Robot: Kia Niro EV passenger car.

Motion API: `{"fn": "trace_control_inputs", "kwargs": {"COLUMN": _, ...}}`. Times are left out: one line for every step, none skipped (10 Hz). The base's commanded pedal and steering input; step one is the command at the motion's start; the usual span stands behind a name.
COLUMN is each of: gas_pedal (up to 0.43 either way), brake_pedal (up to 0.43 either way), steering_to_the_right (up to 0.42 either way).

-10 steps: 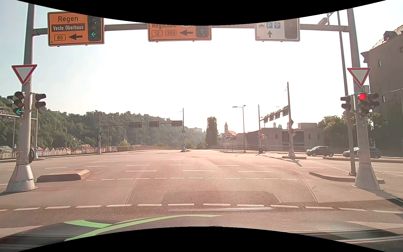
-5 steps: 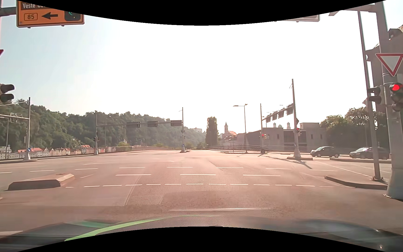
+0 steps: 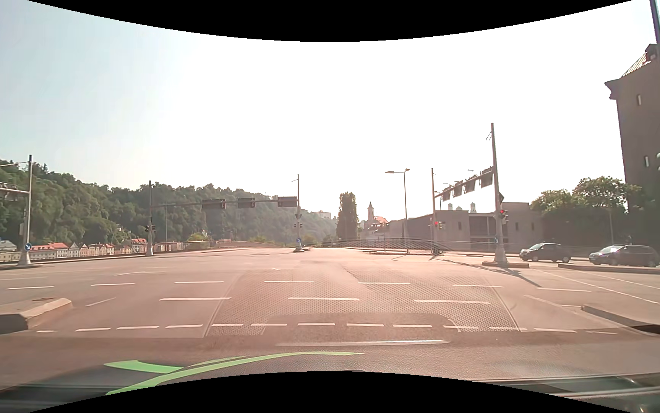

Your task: Follow the waypoints while adhering to traffic rules and regulations

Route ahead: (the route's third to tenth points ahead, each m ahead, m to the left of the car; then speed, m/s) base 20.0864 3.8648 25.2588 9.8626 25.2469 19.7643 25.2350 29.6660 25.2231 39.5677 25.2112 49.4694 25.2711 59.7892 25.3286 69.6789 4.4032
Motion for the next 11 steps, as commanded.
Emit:
{"fn": "trace_control_inputs", "kwargs": {"gas_pedal": 0.339, "brake_pedal": 0.000, "steering_to_the_right": -0.003}}
{"fn": "trace_control_inputs", "kwargs": {"gas_pedal": 0.339, "brake_pedal": 0.000, "steering_to_the_right": -0.003}}
{"fn": "trace_control_inputs", "kwargs": {"gas_pedal": 0.339, "brake_pedal": 0.000, "steering_to_the_right": -0.003}}
{"fn": "trace_control_inputs", "kwargs": {"gas_pedal": 0.339, "brake_pedal": 0.000, "steering_to_the_right": -0.003}}
{"fn": "trace_control_inputs", "kwargs": {"gas_pedal": 0.339, "brake_pedal": 0.000, "steering_to_the_right": -0.003}}
{"fn": "trace_control_inputs", "kwargs": {"gas_pedal": 0.339, "brake_pedal": 0.000, "steering_to_the_right": -0.003}}
{"fn": "trace_control_inputs", "kwargs": {"gas_pedal": 0.331, "brake_pedal": 0.000, "steering_to_the_right": -0.004}}
{"fn": "trace_control_inputs", "kwargs": {"gas_pedal": 0.331, "brake_pedal": 0.000, "steering_to_the_right": -0.004}}
{"fn": "trace_control_inputs", "kwargs": {"gas_pedal": 0.319, "brake_pedal": 0.000, "steering_to_the_right": -0.011}}
{"fn": "trace_control_inputs", "kwargs": {"gas_pedal": 0.311, "brake_pedal": 0.000, "steering_to_the_right": -0.020}}
{"fn": "trace_control_inputs", "kwargs": {"gas_pedal": 0.299, "brake_pedal": 0.000, "steering_to_the_right": -0.023}}
